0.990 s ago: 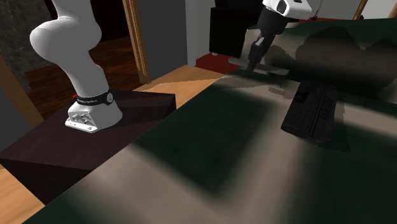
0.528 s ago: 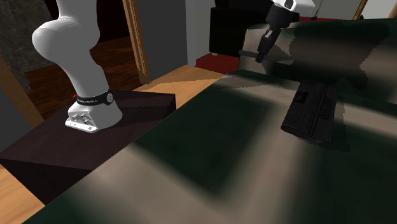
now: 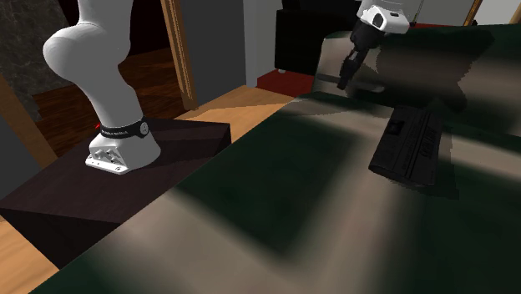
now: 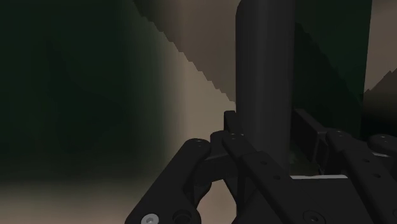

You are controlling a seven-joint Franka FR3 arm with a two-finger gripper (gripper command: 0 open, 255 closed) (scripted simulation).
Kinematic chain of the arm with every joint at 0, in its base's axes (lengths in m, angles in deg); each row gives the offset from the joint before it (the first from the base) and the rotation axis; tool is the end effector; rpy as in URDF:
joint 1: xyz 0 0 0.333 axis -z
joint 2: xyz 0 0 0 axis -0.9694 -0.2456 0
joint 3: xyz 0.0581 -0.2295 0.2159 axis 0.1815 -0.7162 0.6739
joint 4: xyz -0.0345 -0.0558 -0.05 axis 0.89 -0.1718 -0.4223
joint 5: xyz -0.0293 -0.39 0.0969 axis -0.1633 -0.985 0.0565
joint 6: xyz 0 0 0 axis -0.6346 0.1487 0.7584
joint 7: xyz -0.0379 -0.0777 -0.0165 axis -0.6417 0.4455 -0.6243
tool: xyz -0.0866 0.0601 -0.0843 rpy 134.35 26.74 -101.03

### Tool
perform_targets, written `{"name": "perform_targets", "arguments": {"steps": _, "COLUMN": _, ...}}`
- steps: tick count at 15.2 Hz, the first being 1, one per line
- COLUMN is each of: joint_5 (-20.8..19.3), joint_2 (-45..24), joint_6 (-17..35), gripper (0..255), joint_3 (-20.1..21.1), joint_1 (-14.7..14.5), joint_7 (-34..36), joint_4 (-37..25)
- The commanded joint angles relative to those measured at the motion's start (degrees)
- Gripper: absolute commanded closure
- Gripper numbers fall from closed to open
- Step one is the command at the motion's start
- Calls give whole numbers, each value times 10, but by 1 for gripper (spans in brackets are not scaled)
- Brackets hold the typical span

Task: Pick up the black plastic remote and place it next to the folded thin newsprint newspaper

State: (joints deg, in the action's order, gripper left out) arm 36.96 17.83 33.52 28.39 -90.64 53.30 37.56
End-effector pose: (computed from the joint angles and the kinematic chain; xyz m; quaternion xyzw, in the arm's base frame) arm 0.6788 0.1368 0.3549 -0.9667 0.2292 0.1058 0.0424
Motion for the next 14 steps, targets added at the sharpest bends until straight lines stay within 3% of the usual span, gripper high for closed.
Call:
{"name": "perform_targets", "arguments": {"steps": 1, "joint_5": 1, "joint_2": -4, "joint_6": 13, "gripper": 255, "joint_3": 1, "joint_1": -1, "joint_7": -2, "joint_4": 8}}
{"name": "perform_targets", "arguments": {"steps": 14, "joint_5": 7, "joint_2": -30, "joint_6": 72, "gripper": 255, "joint_3": 3, "joint_1": -1, "joint_7": -12, "joint_4": 43}}
